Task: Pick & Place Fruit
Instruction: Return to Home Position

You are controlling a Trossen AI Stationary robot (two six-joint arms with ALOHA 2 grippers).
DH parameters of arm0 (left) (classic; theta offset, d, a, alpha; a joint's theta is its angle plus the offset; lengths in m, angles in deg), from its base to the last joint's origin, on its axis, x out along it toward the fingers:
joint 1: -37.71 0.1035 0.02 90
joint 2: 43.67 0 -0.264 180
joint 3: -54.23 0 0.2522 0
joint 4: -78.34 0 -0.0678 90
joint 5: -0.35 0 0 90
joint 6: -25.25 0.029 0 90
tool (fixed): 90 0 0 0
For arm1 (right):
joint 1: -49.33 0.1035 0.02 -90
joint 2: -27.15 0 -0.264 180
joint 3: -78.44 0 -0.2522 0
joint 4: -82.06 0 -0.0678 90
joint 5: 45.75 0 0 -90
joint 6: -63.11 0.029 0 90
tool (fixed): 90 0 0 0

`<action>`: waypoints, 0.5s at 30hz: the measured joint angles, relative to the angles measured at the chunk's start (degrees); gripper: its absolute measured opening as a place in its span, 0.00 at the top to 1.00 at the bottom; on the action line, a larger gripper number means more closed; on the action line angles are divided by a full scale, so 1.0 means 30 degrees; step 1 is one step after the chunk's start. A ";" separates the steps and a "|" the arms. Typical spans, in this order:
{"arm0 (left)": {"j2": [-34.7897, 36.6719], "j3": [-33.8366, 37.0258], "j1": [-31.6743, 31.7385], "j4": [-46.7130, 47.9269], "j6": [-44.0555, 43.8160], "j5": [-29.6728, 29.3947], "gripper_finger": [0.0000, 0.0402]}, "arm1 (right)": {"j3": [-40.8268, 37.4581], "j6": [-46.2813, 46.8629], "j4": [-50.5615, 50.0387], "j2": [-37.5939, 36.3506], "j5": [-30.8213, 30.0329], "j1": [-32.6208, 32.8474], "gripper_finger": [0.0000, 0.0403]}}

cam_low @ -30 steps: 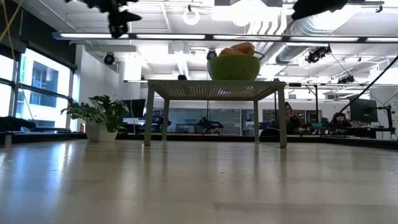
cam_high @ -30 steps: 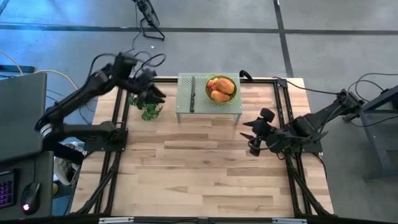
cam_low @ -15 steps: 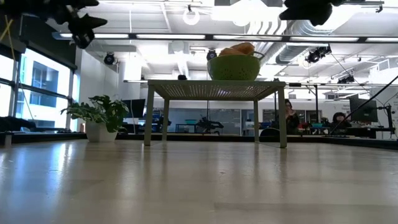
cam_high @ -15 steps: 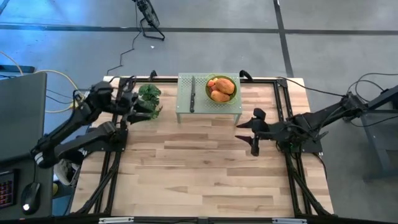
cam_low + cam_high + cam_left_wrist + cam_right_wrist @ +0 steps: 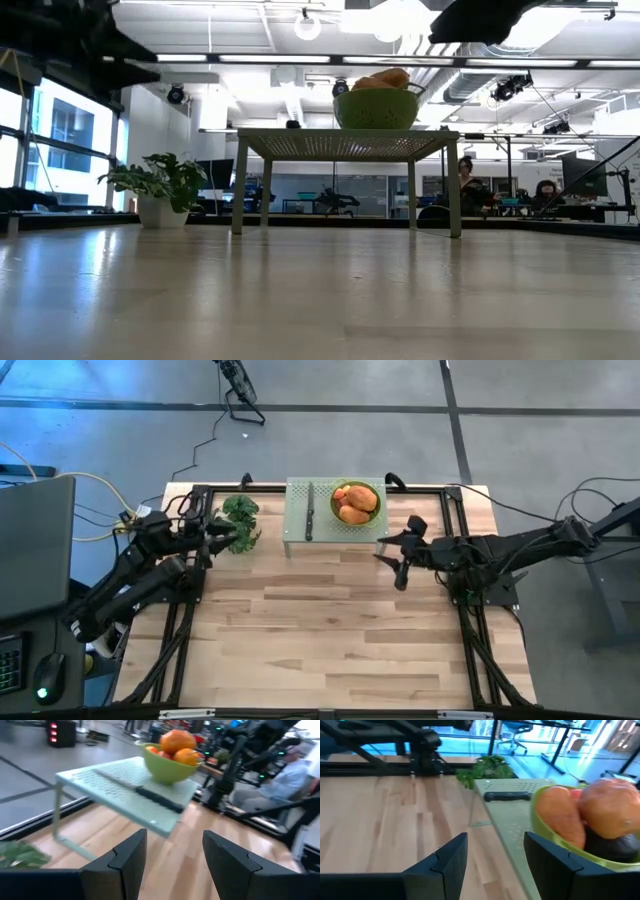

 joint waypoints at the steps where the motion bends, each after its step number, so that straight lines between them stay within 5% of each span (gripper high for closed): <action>1: 0.0270 0.0303 0.0000 -0.0031 0.0004 -0.0218 0.53 | 0.0000 -0.0028 0.0028 0.0000 0.0097 -0.0275 0.53; 15: 0.1651 0.4206 0.0000 -0.4358 -0.0067 -0.1106 0.53 | -0.4668 -0.0993 0.7355 -0.0197 0.1545 -0.3206 0.53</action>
